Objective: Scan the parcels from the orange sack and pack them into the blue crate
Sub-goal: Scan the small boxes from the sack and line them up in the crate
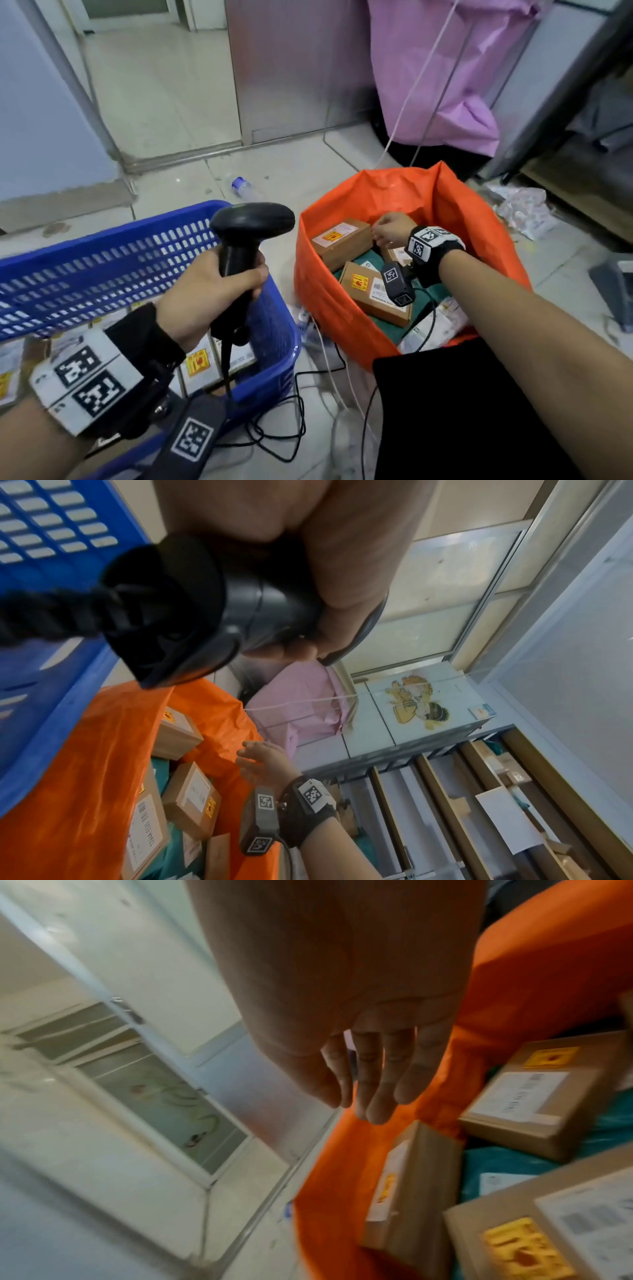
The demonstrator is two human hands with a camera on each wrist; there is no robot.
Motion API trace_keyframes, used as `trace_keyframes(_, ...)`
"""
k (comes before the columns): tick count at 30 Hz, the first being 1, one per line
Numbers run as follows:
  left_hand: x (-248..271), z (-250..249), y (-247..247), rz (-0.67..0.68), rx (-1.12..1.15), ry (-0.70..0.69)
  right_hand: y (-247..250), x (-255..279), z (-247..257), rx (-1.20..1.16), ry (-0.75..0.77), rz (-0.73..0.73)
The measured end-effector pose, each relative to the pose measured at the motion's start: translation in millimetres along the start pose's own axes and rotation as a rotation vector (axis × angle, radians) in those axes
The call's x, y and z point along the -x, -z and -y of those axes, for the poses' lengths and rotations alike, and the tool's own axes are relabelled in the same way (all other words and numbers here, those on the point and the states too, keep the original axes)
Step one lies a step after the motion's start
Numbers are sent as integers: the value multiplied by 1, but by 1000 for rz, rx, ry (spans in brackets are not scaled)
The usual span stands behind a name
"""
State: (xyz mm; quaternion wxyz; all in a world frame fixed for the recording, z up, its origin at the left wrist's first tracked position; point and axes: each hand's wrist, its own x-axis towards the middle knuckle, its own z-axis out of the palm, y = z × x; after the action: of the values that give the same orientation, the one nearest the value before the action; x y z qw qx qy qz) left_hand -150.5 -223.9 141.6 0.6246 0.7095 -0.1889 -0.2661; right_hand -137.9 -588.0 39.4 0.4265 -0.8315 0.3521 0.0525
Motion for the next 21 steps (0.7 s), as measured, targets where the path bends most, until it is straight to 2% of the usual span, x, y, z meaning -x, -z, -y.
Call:
trace_keyframes(4, -19, 6, -15, 50, -20, 55, -1, -30, -76, 127, -123, -30)
trace_keyframes(7, -32, 13, -23, 92, -37, 88, 4, -45, -122, 348, -252, -49)
trace_keyframes(10, -42, 21, -32, 103, -49, 108, 9, -61, -165, 479, -280, -85)
trace_keyframes(13, -49, 27, -39, 117, -54, 120, 5, -85, -203, 511, -317, -32)
trace_keyframes(17, -57, 33, -44, 124, -21, 143, -1, -68, -187, 502, -344, 5)
trace_keyframes(19, -62, 38, -46, 112, -3, 154, -6, -66, -196, 514, -340, 32)
trace_keyframes(21, -66, 44, -48, 109, 20, 165, -14, -62, -204, 484, -365, 149)
